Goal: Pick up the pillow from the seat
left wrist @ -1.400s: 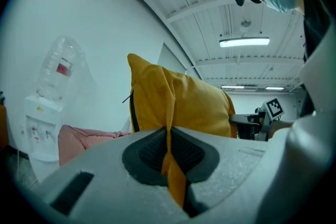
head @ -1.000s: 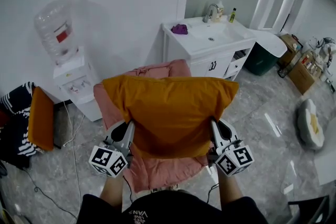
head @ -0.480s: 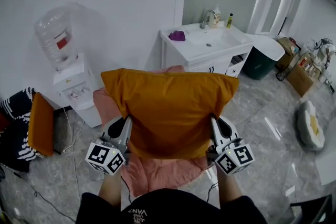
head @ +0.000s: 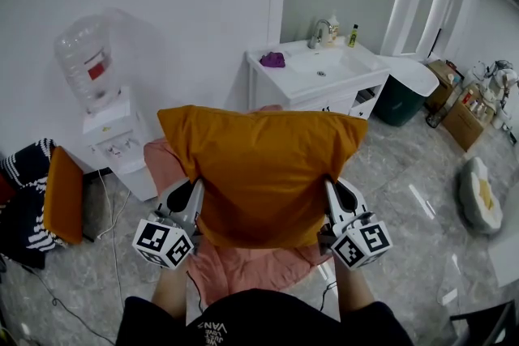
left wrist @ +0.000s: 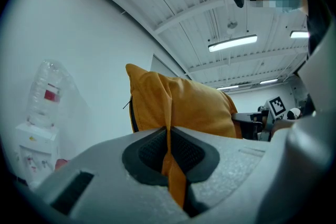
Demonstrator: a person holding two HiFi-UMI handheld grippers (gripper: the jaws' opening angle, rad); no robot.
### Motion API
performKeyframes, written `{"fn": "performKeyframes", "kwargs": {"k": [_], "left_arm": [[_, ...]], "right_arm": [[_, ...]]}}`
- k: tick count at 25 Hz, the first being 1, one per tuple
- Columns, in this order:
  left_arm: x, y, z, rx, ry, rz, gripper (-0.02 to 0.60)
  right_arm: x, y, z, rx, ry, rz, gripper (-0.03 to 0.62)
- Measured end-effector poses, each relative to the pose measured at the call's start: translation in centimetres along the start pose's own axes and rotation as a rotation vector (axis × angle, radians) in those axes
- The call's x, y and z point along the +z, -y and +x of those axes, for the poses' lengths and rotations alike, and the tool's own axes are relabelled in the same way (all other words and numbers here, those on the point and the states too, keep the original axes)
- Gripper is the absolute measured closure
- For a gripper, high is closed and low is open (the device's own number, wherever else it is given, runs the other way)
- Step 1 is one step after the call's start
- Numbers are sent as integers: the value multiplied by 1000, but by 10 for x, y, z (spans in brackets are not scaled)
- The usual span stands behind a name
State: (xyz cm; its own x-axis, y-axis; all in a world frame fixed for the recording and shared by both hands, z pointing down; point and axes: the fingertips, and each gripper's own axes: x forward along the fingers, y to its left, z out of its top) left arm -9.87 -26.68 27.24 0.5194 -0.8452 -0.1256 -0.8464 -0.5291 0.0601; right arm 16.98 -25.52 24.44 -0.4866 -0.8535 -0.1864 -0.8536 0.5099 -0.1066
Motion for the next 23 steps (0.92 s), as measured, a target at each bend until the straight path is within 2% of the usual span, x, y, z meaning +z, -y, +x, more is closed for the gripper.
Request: {"fn": "performKeyframes", "kwargs": {"k": [23], "left_arm": [[-18, -12, 3, 15, -47, -29, 558]], "right_arm": [[-17, 0, 9, -9, -55, 4, 584]]}}
